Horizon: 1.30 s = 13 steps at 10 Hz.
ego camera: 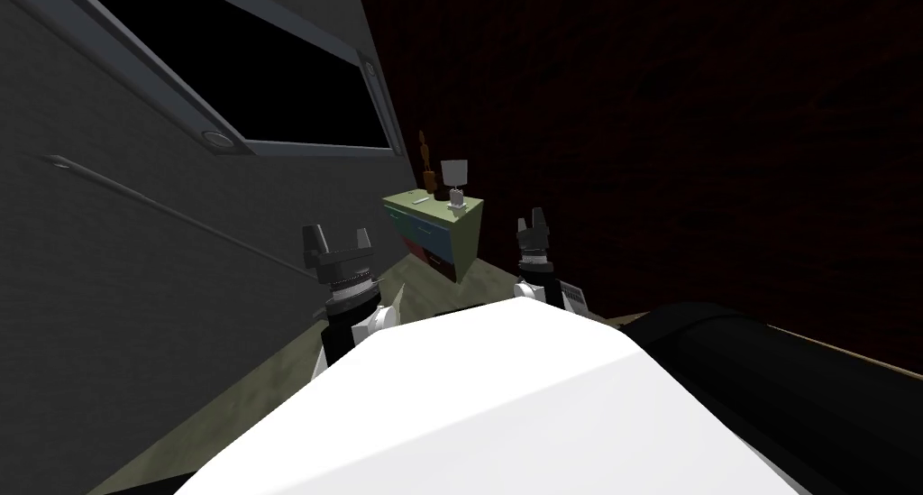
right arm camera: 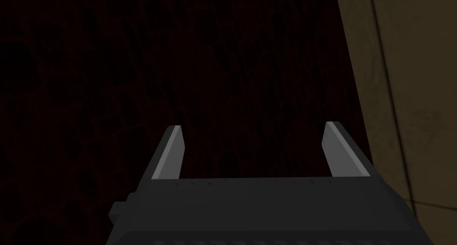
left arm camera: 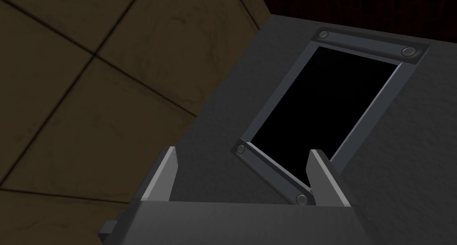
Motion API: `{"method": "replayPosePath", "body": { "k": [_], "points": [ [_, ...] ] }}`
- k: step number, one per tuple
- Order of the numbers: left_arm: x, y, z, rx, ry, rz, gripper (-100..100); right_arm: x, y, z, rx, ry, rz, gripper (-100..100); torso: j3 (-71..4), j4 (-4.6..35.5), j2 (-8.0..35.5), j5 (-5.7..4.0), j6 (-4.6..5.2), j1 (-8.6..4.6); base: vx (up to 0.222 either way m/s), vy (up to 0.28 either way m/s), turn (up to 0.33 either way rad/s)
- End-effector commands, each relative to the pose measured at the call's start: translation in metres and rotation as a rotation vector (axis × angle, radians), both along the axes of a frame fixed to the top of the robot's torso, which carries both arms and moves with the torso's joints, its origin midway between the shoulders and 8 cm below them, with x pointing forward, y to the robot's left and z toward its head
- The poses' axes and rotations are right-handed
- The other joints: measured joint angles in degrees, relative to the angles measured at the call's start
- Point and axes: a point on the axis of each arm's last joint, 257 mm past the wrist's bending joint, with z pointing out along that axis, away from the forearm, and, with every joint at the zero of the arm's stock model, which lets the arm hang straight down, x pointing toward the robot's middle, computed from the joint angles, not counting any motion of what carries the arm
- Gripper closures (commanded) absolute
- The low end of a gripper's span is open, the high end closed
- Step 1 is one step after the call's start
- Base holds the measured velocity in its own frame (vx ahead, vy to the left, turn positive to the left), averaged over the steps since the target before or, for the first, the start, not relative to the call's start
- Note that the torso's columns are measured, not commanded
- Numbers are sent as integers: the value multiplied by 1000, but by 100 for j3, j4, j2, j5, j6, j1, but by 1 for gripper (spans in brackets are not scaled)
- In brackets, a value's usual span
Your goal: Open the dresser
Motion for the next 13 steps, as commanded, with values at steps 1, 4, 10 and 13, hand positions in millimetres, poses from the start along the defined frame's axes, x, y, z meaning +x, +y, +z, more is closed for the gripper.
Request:
{"method": "replayPosePath", "body": {
  "k": [1, 4, 10, 13],
  "points": [
    [0, 0, 0, 0, 0, 0, 0, 0, 0, 0, 0, 0, 0, 0, -846, 423, 423, 0, 0, 0, 0, 0, 0],
    [4, -6, -9, 57, 17, -10, -100, 0, 0, 0, 0, 0, 0, 0, -2935, 1456, 1456, 1, 1, 2, 23, 3, -43],
    [15, -11, -49, 161, 57, 20, -100, 0, 0, 0, 0, 1, 0, 0, -3072, 1539, 1542, -2, 0, -5, 86, 34, -103],
    [18, -12, -71, 202, 73, 44, -100, 0, 0, 0, 0, 1, 0, 0, -3078, 1536, 1532, 1, 0, 4, 104, 41, -118]
  ]
}}
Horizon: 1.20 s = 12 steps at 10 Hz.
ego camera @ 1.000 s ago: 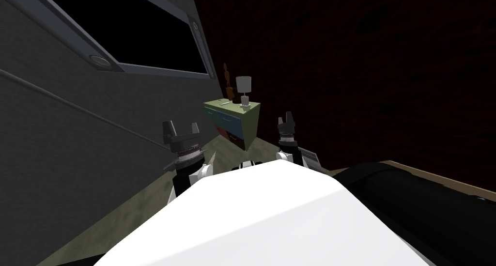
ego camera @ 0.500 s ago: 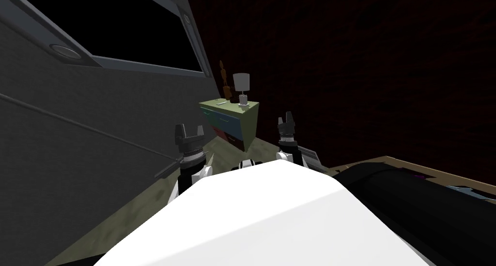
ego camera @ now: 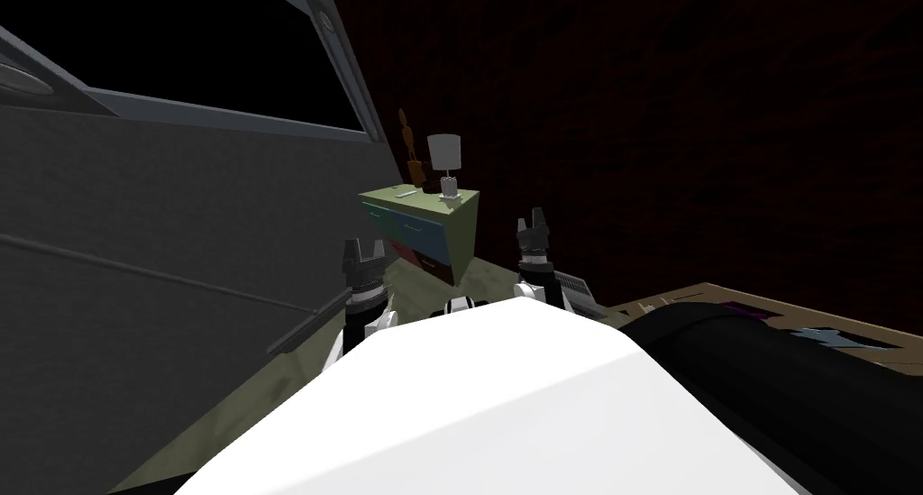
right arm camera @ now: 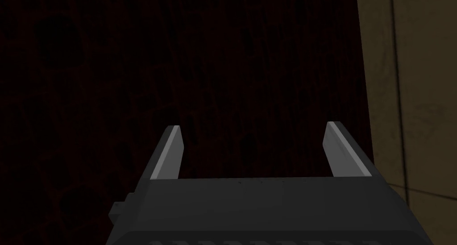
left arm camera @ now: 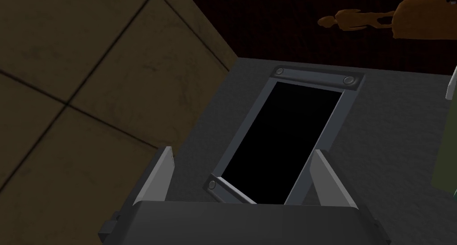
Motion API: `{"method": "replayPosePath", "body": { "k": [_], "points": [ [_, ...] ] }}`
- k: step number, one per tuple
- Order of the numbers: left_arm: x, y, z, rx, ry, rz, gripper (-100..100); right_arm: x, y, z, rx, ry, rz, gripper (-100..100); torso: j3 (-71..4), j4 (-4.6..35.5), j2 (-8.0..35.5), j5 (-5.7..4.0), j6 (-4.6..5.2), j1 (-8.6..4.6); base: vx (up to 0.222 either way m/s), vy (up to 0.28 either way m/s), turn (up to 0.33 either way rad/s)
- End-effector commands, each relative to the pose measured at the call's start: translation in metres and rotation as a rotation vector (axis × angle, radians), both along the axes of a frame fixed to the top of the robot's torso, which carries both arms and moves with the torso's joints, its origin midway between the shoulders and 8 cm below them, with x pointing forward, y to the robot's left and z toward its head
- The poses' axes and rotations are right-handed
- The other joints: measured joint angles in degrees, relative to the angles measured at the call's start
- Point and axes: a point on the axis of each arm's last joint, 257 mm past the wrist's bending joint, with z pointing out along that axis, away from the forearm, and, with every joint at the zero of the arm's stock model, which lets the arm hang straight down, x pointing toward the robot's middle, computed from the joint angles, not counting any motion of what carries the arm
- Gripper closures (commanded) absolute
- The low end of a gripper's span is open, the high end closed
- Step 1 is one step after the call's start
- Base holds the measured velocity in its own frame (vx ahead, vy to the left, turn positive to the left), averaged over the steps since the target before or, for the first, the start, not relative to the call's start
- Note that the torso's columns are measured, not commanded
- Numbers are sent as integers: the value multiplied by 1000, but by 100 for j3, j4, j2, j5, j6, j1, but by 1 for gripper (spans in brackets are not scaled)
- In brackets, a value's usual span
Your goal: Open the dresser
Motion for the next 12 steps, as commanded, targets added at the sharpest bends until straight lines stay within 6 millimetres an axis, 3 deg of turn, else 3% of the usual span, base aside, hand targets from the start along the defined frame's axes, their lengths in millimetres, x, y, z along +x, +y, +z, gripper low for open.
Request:
{"method": "replayPosePath", "body": {
  "k": [1, 12],
  "points": [
    [1, -1, -19, 39, 11, 21, -100, 0, 0, 0, 0, 0, 0, 0, -3, -1, -4, 0, 0, -1, 112, 58, -113],
    [0, -6, -110, 195, 78, 91, -100, 0, 0, 0, 0, 0, 0, 0, 4, 2, 6, 0, 1, -1, 108, 65, -134]
  ]
}}
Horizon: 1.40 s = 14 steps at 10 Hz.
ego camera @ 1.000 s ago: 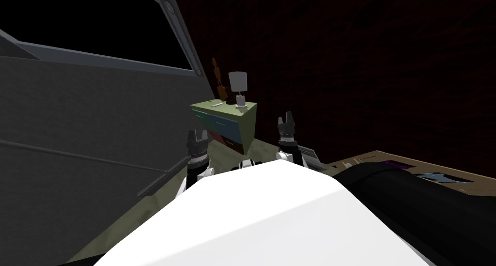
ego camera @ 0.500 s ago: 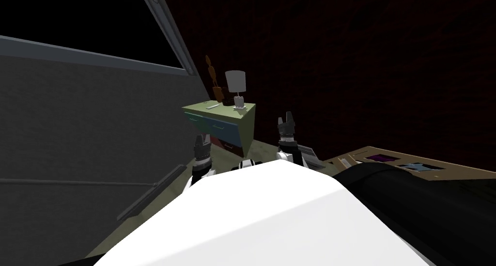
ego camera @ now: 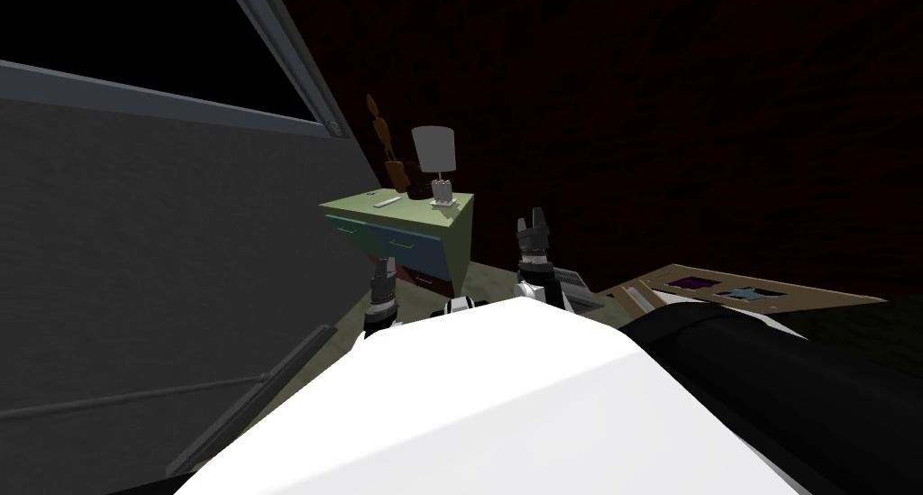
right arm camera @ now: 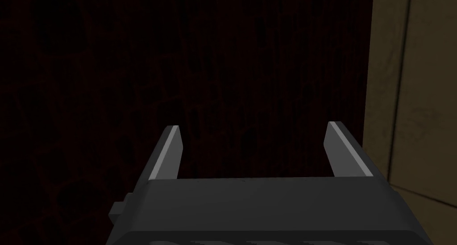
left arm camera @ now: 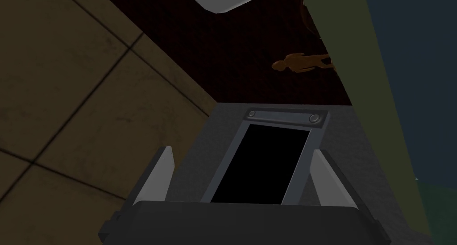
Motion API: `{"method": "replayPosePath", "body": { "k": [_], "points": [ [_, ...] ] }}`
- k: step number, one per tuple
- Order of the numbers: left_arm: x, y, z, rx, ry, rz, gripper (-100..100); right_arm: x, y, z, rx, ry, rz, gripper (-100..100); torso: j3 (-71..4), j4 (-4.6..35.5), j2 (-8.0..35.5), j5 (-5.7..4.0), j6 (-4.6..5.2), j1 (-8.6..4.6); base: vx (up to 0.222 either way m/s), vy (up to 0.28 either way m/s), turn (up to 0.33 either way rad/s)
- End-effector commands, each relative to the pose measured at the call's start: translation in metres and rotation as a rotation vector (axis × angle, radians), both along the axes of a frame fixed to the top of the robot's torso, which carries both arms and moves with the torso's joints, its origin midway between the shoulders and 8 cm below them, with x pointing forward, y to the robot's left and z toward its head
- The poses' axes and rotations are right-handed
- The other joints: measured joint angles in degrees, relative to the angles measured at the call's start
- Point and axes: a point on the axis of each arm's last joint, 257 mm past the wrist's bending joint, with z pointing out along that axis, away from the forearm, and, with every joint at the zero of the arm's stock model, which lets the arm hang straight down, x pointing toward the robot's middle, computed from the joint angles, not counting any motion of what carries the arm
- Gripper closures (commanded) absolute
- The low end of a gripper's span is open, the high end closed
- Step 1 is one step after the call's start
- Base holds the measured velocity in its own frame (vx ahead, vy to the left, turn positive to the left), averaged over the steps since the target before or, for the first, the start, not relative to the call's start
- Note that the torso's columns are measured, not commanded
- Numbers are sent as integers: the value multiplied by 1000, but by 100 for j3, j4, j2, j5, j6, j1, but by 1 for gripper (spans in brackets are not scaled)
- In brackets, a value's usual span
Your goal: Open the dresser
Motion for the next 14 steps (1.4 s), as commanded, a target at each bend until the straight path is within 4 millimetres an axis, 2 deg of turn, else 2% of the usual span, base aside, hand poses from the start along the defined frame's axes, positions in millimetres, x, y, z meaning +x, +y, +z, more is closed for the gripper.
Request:
{"method": "replayPosePath", "body": {
  "k": [1, 9, 13, 14],
  "points": [
    [-3, -1, -21, 25, 22, 11, -100, 0, 0, 0, 0, 0, 0, 0, 5, 2, 10, -4, -2, -13, 53, 41, -108],
    [-20, -8, -96, 133, 93, 39, -100, 0, 0, 0, 0, 0, 0, 0, 4, 2, 7, -3, -1, -11, 96, 72, -137],
    [-30, -10, -121, 180, 117, 38, -100, 0, 0, 0, 0, 0, 0, 0, -1, 0, -2, -2, -1, -7, -4, 40, -115],
    [-30, -10, -121, 180, 117, 38, -100, 0, 0, 0, 0, 0, 0, 0, -4, -2, -7, -1, 0, -1, -1, 22, -65]
  ]
}}
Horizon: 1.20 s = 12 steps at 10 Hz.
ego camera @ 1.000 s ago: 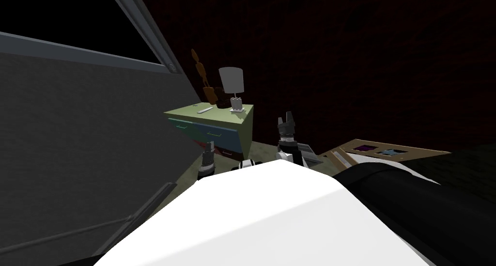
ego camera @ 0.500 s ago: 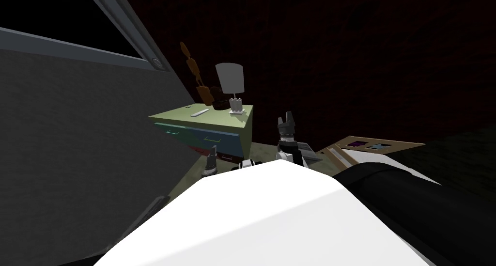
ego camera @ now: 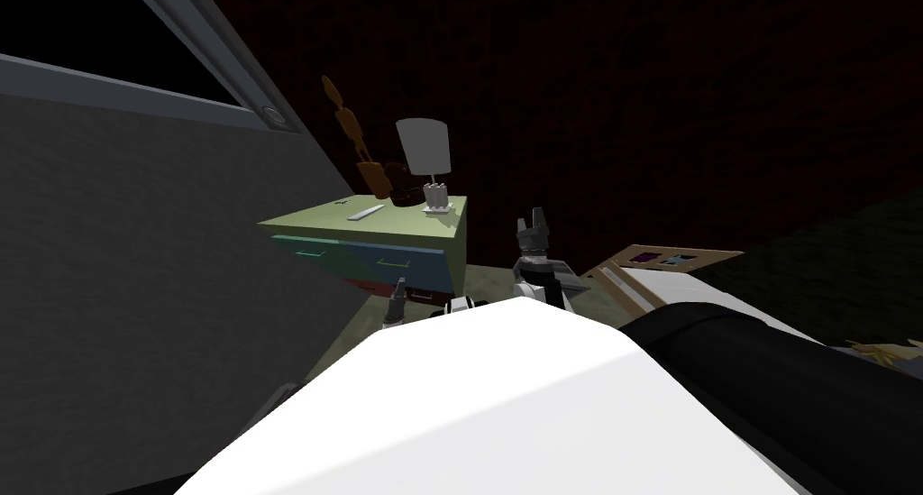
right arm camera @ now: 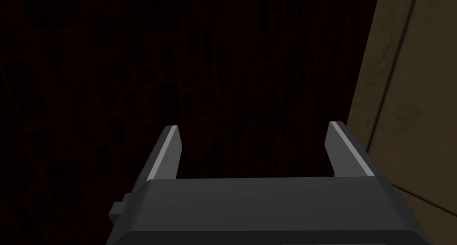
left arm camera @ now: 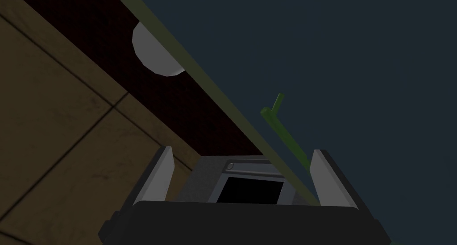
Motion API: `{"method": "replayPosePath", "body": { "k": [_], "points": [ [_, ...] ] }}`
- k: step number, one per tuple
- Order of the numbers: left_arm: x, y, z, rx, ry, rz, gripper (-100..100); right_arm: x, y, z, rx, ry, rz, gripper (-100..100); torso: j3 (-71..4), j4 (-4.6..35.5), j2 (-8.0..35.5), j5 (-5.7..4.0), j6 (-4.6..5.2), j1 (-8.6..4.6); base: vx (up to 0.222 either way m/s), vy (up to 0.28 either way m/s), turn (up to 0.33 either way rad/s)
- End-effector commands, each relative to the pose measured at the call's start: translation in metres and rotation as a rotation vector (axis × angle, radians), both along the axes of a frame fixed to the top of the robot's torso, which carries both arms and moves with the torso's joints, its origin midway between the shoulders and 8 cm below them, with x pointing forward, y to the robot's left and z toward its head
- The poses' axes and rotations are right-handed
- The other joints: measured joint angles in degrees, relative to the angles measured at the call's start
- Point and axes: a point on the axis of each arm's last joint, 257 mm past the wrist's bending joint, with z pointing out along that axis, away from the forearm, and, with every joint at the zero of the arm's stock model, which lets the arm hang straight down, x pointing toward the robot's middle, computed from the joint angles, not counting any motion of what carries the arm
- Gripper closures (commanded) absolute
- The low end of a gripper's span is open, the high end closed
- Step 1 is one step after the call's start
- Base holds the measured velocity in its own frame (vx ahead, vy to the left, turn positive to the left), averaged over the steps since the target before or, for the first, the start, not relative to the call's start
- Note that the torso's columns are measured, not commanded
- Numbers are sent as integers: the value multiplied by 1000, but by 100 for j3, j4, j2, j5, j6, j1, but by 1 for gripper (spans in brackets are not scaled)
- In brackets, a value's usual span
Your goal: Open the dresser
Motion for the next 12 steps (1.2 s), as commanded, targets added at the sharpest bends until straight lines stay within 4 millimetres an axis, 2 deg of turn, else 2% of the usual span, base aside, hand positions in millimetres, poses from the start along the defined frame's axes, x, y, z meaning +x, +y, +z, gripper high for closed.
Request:
{"method": "replayPosePath", "body": {
  "k": [1, 8, 9, 12],
  "points": [
    [-1, 0, -4, 8, 2, -1, -100, 0, 0, 0, 0, 0, 0, 0, -1, 0, -1, -1, -2, -6, -1, -3, 10],
    [-1, 0, -4, 8, 2, -1, -100, 0, 0, 0, 0, 0, 0, 0, 3, 1, 4, 0, 0, -1, 0, -2, 4],
    [5, 5, 1, 35, 6, -10, -100, 0, 0, 0, 0, 0, 0, 0, 3, 1, 4, -1, -1, -5, -5, 32, -90],
    [7, 6, 2, 45, 8, -13, -100, 0, 0, 0, 0, 0, 0, 0, 3, 1, 4, -1, -2, -5, -2, 21, -60]
  ]
}}
